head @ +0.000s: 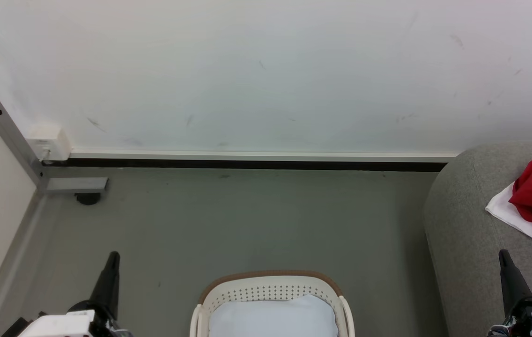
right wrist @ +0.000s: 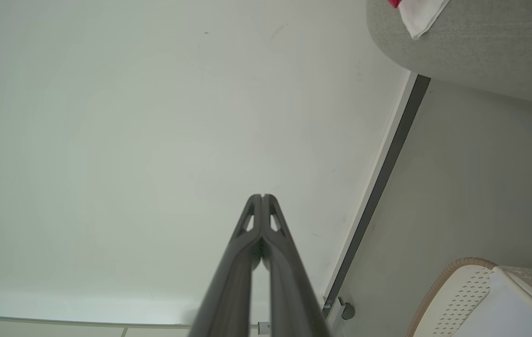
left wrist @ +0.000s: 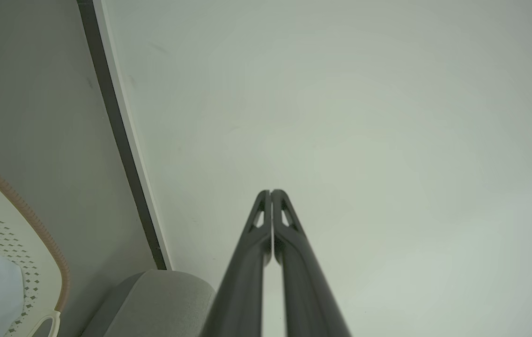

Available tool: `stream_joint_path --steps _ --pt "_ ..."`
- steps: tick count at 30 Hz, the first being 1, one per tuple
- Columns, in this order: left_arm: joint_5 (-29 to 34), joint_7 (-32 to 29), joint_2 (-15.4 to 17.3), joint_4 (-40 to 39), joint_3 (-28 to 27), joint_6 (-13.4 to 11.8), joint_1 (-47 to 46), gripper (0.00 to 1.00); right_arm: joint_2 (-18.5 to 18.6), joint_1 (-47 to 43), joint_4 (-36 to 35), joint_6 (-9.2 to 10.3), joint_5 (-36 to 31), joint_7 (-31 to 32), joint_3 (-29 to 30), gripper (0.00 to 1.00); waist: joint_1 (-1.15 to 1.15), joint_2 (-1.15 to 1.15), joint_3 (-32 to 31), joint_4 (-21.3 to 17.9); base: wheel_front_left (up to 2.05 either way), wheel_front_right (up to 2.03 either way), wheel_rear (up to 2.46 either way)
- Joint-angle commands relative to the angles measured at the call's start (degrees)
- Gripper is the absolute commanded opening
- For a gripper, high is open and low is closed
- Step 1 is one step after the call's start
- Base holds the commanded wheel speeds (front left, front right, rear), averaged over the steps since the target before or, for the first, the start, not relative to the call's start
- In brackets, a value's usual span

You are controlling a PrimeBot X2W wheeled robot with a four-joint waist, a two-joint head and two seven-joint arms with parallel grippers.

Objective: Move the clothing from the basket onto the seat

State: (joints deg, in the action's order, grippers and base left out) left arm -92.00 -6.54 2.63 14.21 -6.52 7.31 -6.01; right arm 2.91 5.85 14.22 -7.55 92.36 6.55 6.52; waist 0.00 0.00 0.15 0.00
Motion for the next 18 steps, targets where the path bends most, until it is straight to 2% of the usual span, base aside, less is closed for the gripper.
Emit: stream_joint_path --steps 1,18 --pt "-0.7 -0.2 0.4 -0.2 -0.2 0.3 -0.6 0.0 0.0 0.8 -0.3 0.12 0.1 0.2 0.2 0.0 0.0 0.0 0.0 0.0 0.0 0.0 0.0" --pt "-0.7 -0.2 0.5 -0.2 -0.1 0.3 -0.6 0.0 0.0 0.8 -0.3 0.12 0.1 0.2 0.2 0.0 0.0 0.0 0.0 0.0 0.0 0.0 0.0"
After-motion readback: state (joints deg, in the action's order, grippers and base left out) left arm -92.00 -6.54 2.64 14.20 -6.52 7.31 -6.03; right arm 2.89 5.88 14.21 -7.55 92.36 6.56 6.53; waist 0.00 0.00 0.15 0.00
